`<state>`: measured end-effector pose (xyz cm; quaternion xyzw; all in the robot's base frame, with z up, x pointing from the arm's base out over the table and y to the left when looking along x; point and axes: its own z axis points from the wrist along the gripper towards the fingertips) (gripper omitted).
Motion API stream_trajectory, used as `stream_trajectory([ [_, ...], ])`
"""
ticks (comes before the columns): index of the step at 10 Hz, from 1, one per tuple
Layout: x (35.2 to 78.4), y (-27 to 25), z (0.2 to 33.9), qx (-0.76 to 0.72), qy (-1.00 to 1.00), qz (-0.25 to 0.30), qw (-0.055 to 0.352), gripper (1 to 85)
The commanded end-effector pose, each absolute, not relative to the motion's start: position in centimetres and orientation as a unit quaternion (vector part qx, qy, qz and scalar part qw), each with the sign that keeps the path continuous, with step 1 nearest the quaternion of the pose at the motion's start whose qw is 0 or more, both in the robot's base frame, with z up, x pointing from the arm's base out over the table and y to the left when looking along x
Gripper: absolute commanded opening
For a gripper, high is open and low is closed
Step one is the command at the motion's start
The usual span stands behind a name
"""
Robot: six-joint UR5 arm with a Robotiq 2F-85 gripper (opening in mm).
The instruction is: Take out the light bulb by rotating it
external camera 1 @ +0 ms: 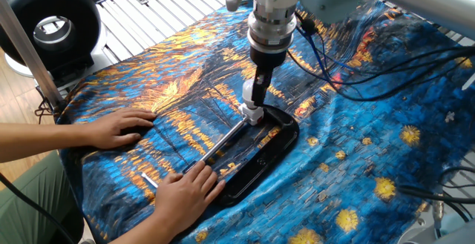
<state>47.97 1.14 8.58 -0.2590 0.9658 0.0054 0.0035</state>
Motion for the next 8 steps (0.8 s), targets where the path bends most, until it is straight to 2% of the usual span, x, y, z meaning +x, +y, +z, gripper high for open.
stream_trajectory([
  [1,47.6,2.7,8.9,-0.147,0.989,0.032,-0.005,70.3],
  [8,48.8,3.4,8.4,-0.079,0.996,0.036,0.002,64.0],
])
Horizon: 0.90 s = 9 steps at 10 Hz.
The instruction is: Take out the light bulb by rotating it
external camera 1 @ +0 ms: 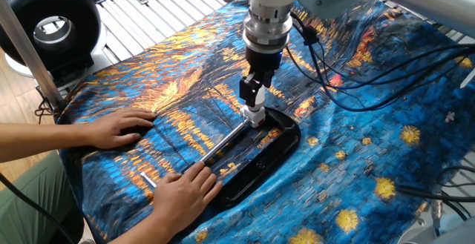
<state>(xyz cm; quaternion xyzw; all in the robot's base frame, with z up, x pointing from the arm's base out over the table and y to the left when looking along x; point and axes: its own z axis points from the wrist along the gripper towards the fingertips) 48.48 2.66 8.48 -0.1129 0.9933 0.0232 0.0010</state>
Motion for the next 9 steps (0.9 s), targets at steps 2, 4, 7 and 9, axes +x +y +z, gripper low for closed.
stream_trajectory([
  [2,48.46,3.38,8.36,-0.065,0.997,0.037,-0.005,60.7],
  [4,48.25,3.10,8.34,-0.061,0.998,0.032,-0.010,56.0],
  [7,48.25,2.95,8.31,-0.055,0.998,0.029,-0.010,50.0],
  [9,48.37,2.86,8.24,-0.054,0.998,0.031,-0.007,45.7],
])
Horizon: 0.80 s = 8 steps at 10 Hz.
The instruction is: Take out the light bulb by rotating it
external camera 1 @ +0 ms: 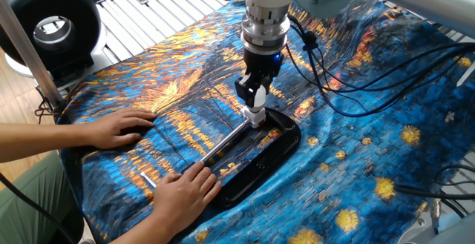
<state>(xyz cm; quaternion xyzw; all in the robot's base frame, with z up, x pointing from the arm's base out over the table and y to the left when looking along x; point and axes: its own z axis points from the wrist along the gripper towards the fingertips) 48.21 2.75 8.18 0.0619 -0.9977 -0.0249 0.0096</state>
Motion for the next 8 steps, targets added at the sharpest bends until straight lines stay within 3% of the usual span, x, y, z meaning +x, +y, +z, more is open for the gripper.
stream_trajectory([
  [1,48.4,2.7,8.2,0.056,-0.998,-0.032,0.004,45.0],
  [5,48.6,1.8,8.5,0.111,-0.994,-0.007,-0.001,31.7],
  [8,49.3,2.4,8.4,0.171,-0.985,0.001,-0.018,29.7],
])
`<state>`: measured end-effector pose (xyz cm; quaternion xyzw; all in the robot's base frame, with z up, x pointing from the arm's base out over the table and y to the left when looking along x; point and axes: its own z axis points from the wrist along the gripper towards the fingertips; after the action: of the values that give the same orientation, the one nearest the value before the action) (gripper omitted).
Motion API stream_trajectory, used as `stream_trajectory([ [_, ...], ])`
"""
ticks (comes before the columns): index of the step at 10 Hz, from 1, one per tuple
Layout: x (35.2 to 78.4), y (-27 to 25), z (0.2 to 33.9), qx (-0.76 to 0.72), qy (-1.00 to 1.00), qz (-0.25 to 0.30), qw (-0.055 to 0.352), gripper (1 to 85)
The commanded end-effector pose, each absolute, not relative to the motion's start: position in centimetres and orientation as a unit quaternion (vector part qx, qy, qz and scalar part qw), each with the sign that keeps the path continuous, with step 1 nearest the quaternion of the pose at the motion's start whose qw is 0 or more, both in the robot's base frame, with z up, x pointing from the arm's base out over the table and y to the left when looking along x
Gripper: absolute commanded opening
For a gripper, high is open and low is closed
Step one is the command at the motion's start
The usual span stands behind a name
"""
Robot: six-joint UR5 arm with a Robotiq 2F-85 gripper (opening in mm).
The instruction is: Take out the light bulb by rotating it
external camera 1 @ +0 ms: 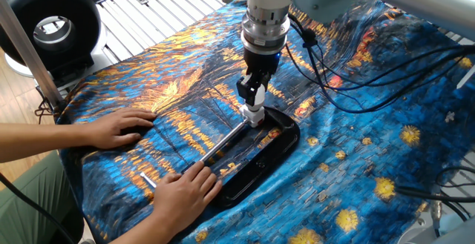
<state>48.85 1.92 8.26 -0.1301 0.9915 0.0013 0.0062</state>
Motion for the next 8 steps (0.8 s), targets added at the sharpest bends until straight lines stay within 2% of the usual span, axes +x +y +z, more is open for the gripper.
stream_trajectory([
  [1,49.30,2.64,8.45,-0.185,0.983,0.002,0.019,29.0],
  [8,50.00,1.79,8.24,-0.368,0.929,-0.012,0.038,28.3],
])
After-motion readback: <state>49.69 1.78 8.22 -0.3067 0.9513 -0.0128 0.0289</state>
